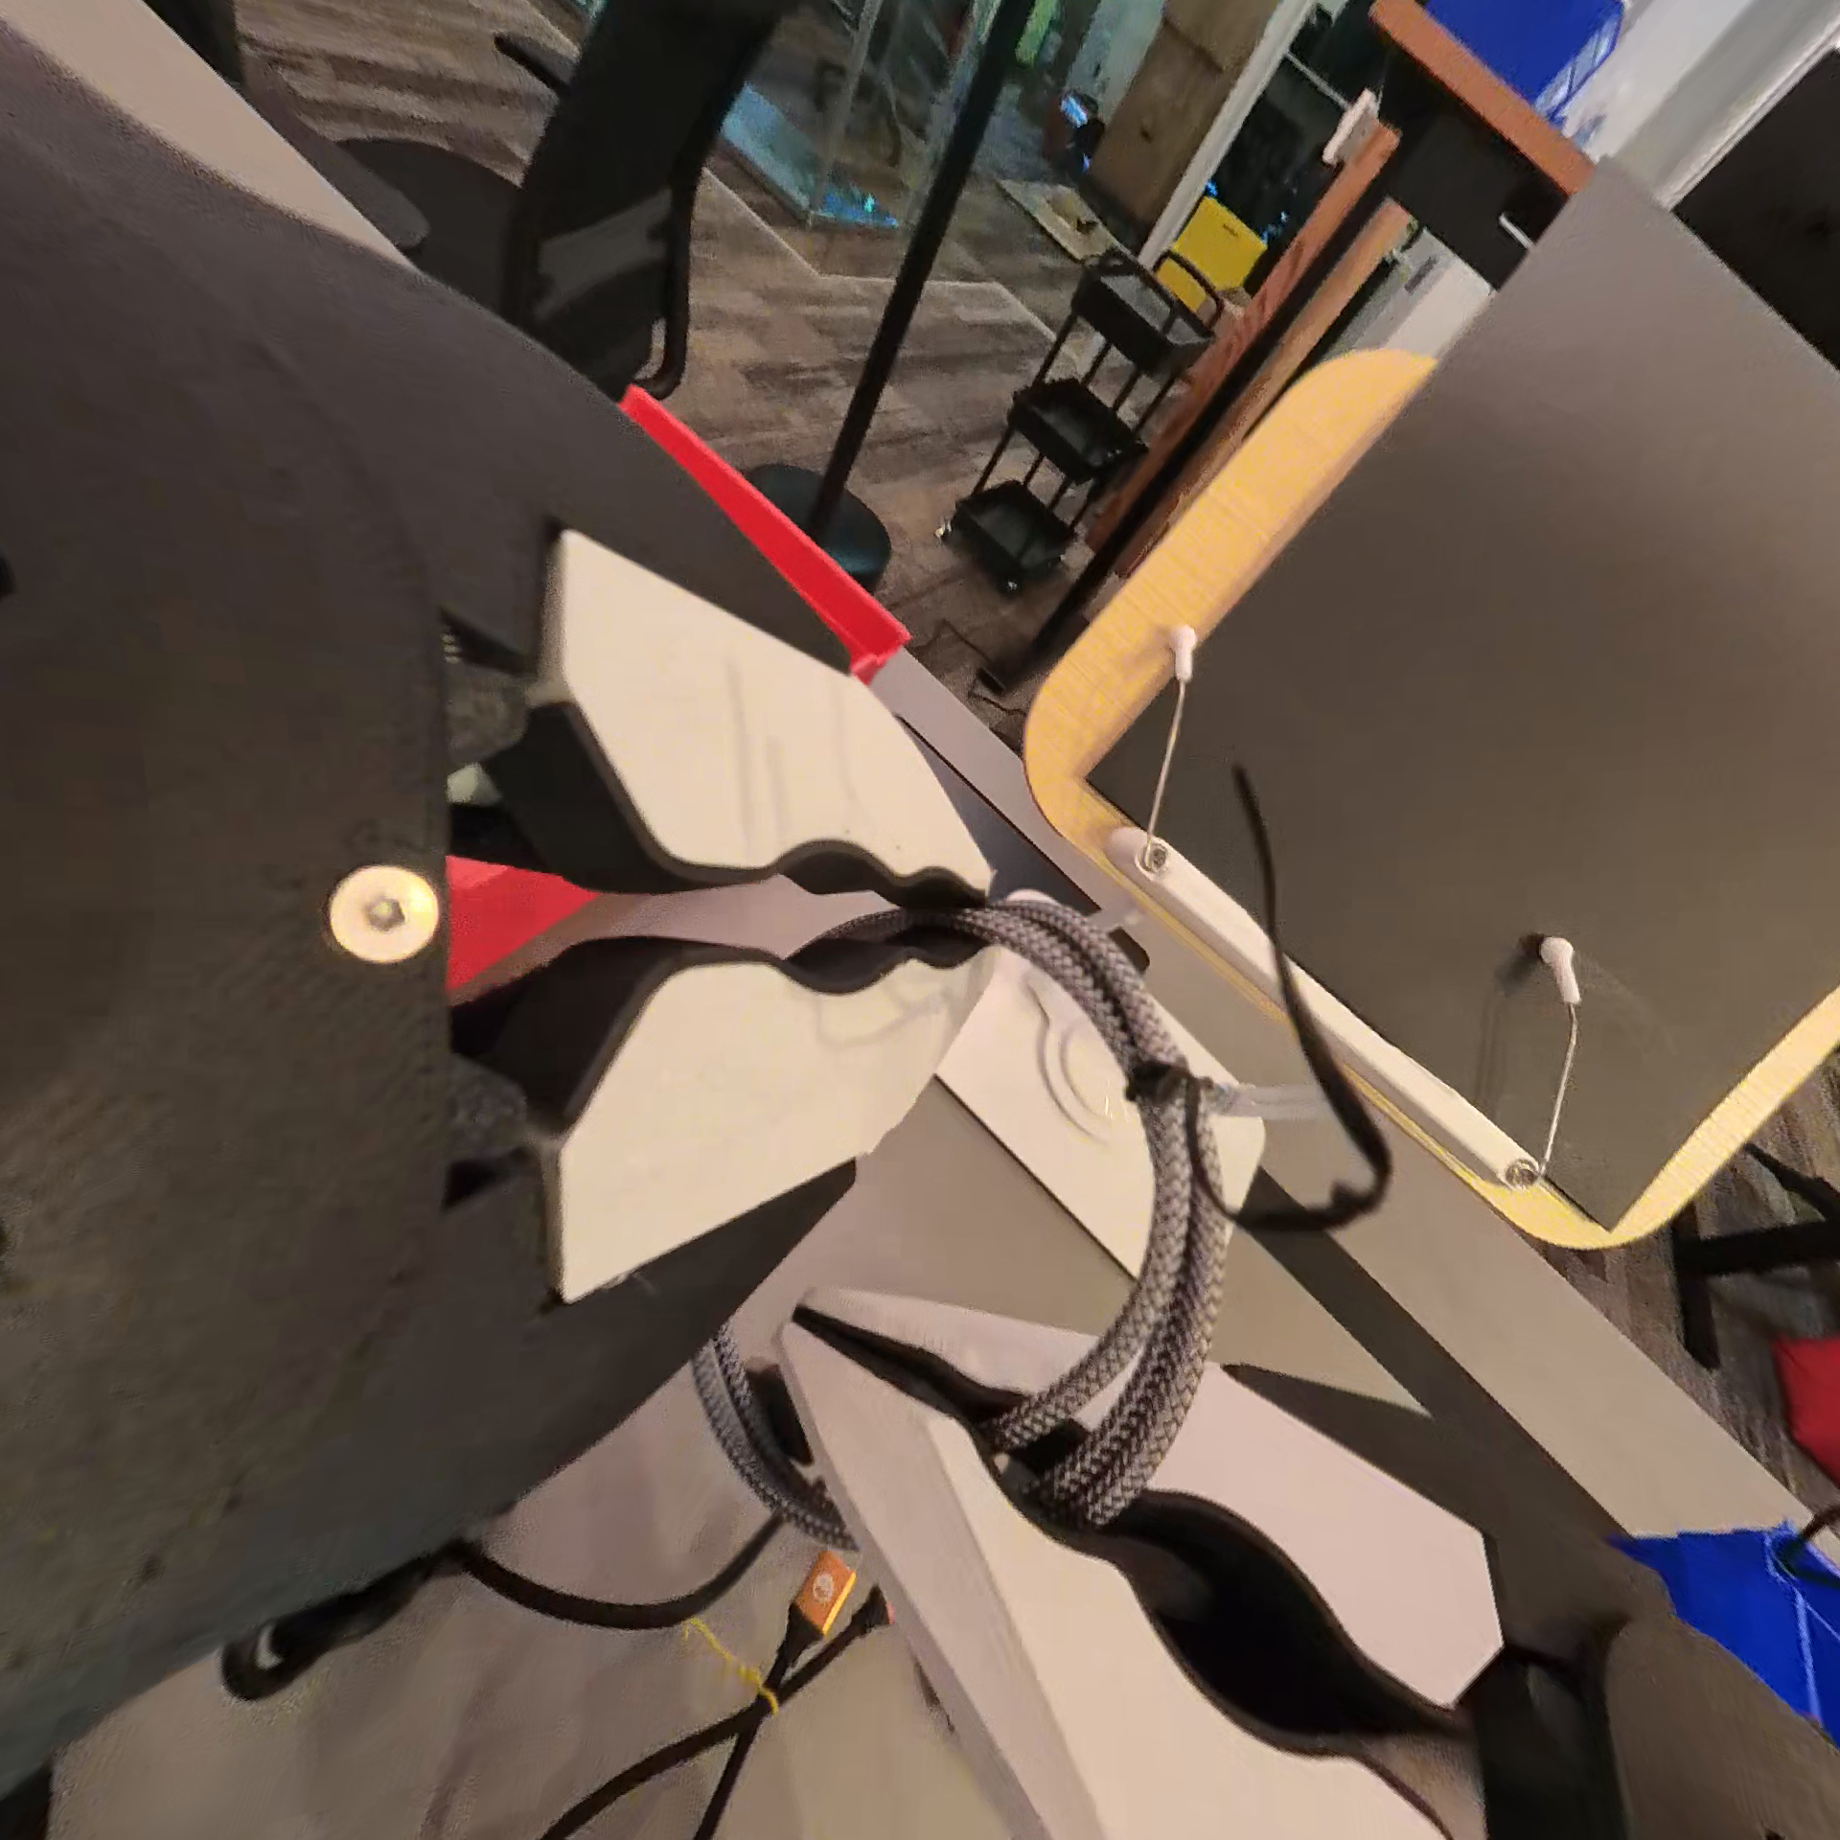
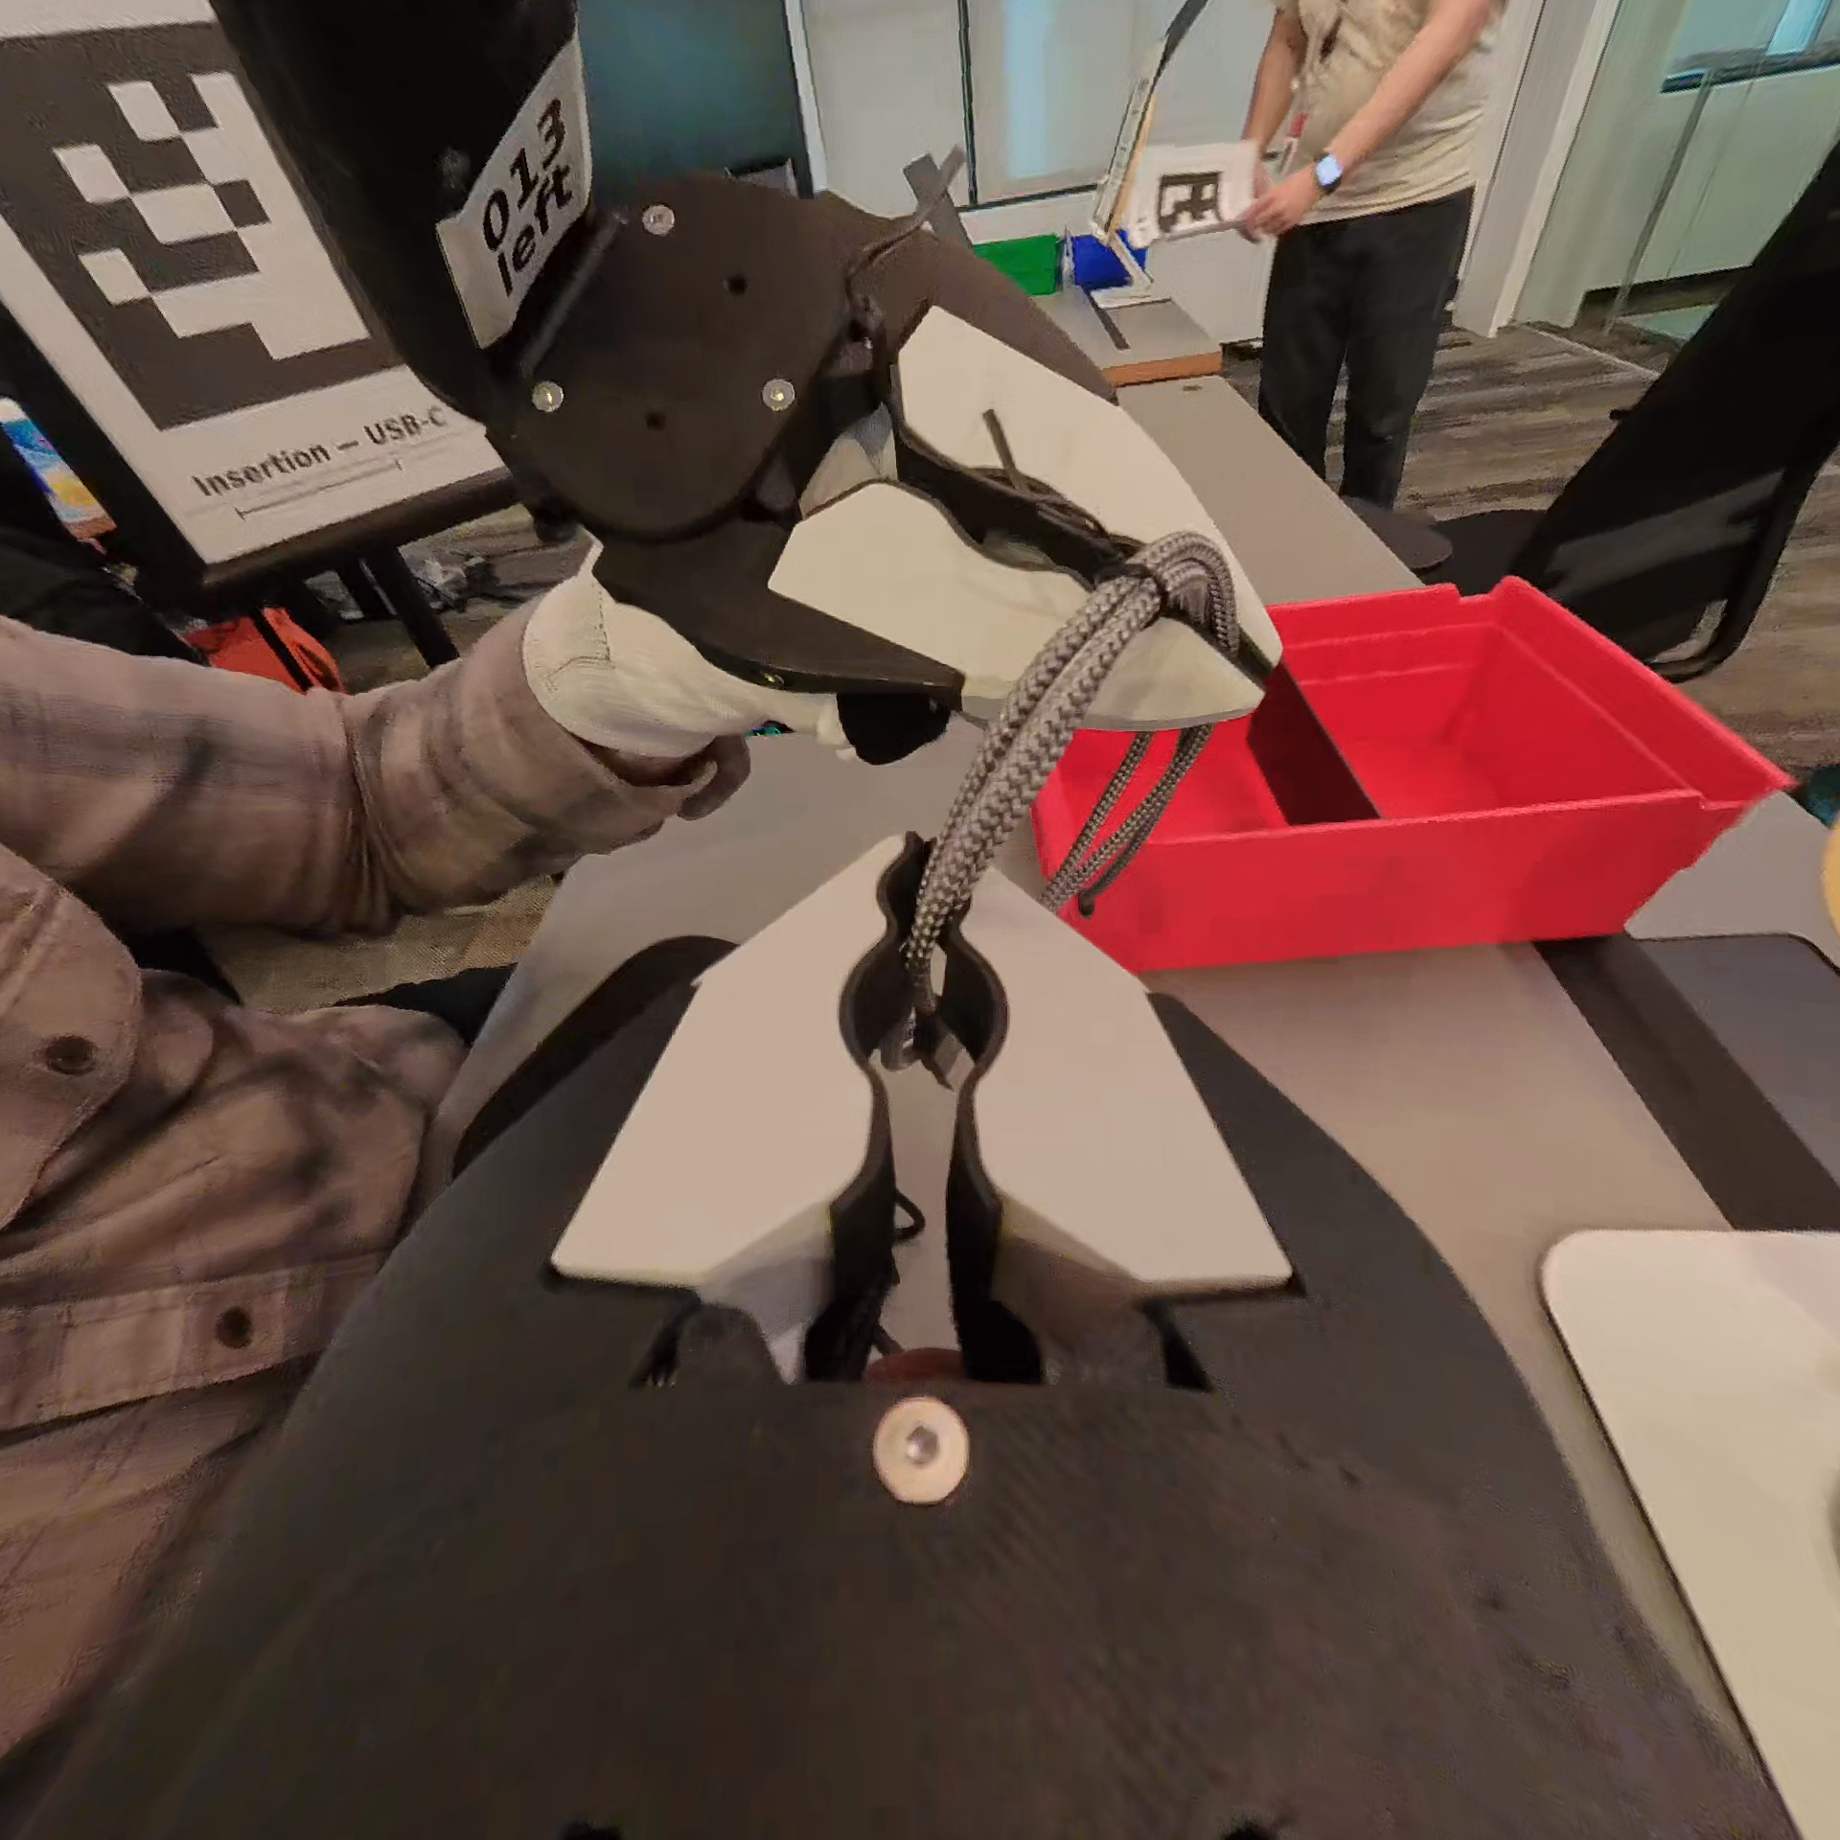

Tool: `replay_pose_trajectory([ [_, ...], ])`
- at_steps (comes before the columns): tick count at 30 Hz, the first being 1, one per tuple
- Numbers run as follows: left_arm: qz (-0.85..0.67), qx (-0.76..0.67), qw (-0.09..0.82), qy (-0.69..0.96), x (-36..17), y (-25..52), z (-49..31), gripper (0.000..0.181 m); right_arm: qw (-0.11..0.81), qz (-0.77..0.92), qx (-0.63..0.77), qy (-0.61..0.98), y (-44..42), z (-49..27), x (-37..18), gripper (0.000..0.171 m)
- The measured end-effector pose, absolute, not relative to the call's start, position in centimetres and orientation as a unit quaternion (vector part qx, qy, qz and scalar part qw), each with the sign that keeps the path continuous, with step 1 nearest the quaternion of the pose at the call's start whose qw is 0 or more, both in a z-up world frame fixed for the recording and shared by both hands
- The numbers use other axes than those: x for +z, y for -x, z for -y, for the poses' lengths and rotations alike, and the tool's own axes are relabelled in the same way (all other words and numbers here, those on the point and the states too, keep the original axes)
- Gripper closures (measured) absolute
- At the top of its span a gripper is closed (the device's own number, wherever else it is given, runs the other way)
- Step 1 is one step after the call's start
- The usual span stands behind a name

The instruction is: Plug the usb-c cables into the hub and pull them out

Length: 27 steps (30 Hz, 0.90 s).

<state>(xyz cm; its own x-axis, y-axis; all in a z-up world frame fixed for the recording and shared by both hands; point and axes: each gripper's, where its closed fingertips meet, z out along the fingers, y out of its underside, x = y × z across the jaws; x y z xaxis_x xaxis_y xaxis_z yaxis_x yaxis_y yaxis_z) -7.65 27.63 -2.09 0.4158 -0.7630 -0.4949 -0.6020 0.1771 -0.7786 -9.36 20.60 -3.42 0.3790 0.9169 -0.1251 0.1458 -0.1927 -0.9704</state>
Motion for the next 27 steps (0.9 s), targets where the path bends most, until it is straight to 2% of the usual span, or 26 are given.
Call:
replay_pose_trajectory([
  [3, -0.539, -0.129, 0.526, 0.645, -2.6, 6.6, -27.3, 0.174, 0.536, 0.392, 0.338, 0.667, 7.5, -21.0, -3.0, 0.171],
  [6, -0.515, -0.218, 0.497, 0.663, -2.6, 6.4, -26.8, 0.145, 0.594, 0.403, 0.213, 0.663, 5.3, -21.8, -2.7, 0.171],
  [10, -0.471, -0.451, 0.397, 0.645, -2.1, 6.6, -23.4, 0.135, 0.646, 0.453, -0.004, 0.615, 3.2, -21.8, -2.3, 0.171],
  [11, -0.462, -0.533, 0.349, 0.617, -1.6, 6.6, -21.7, 0.133, 0.648, 0.477, -0.051, 0.592, 3.3, -21.3, -2.4, 0.171],
  [13, -0.431, -0.664, 0.252, 0.558, -0.4, 7.1, -19.1, 0.119, 0.644, 0.517, -0.141, 0.546, 3.5, -20.6, -2.6, 0.171],
  [16, -0.404, -0.741, 0.199, 0.498, 0.2, 7.7, -17.4, 0.118, 0.624, 0.572, -0.265, 0.463, 4.2, -19.4, -3.0, 0.171],
  [19, -0.402, -0.766, 0.172, 0.471, -0.1, 7.7, -16.1, 0.118, 0.603, 0.611, -0.324, 0.397, 5.1, -18.0, -4.0, 0.171],
  [21, -0.406, -0.767, 0.152, 0.473, -0.9, 7.1, -15.3, 0.127, 0.59, 0.627, -0.348, 0.372, 5.4, -17.6, -4.7, 0.171],
  [23, -0.417, -0.764, 0.147, 0.469, -1.7, 6.6, -14.2, 0.147, 0.575, 0.643, -0.357, 0.357, 5.6, -17.4, -5.7, 0.171],
  [26, -0.434, -0.754, 0.175, 0.461, -1.9, 6.1, -13.3, 0.18, 0.558, 0.657, -0.357, 0.359, 5.5, -17.6, -7.3, 0.171],
  [27, -0.441, -0.736, 0.199, 0.474, -2.3, 5.7, -13.4, 0.181, 0.554, 0.659, -0.347, 0.372, 5.3, -17.8, -7.9, 0.171],
])
